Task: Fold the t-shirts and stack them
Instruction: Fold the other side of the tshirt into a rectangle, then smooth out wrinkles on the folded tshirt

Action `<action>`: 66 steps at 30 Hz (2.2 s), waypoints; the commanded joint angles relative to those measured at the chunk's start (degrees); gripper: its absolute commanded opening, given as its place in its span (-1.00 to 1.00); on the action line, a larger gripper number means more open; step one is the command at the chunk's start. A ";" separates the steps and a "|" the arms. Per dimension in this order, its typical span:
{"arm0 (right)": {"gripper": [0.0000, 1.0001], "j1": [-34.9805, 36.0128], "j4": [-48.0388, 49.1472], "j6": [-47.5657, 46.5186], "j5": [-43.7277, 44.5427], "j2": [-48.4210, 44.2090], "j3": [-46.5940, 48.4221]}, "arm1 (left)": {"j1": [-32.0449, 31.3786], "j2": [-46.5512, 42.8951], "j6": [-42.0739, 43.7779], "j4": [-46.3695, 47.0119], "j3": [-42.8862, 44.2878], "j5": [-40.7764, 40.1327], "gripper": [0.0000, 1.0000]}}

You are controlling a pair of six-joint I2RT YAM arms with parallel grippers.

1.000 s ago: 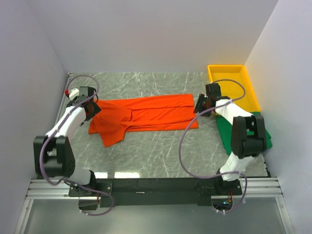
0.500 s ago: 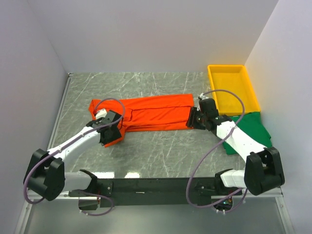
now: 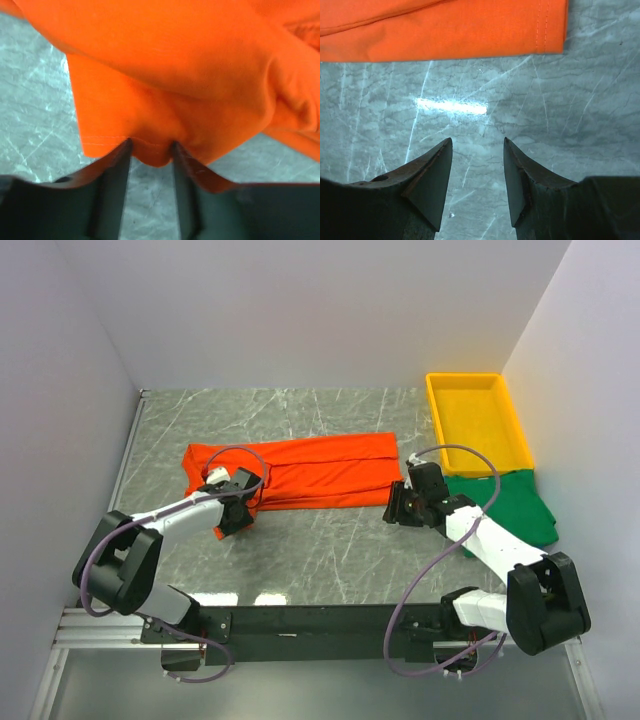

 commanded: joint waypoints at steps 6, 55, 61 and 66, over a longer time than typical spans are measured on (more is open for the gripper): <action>0.04 0.37 3.09 -0.62 -1.29 -0.68 -0.63 | -0.42 2.28 -1.88 2.07 -3.35 0.10 -0.86; 0.18 -11.31 12.93 14.75 -1.99 2.93 0.17 | 23.63 -7.72 7.01 -1.11 14.17 4.99 0.61; 0.18 -14.65 19.17 20.82 -5.33 6.70 -1.24 | 33.92 -18.37 4.55 1.71 -0.61 12.92 0.56; 0.18 -16.23 23.39 23.81 -7.44 9.25 -2.91 | 37.54 -19.17 1.30 4.61 -6.06 18.29 0.57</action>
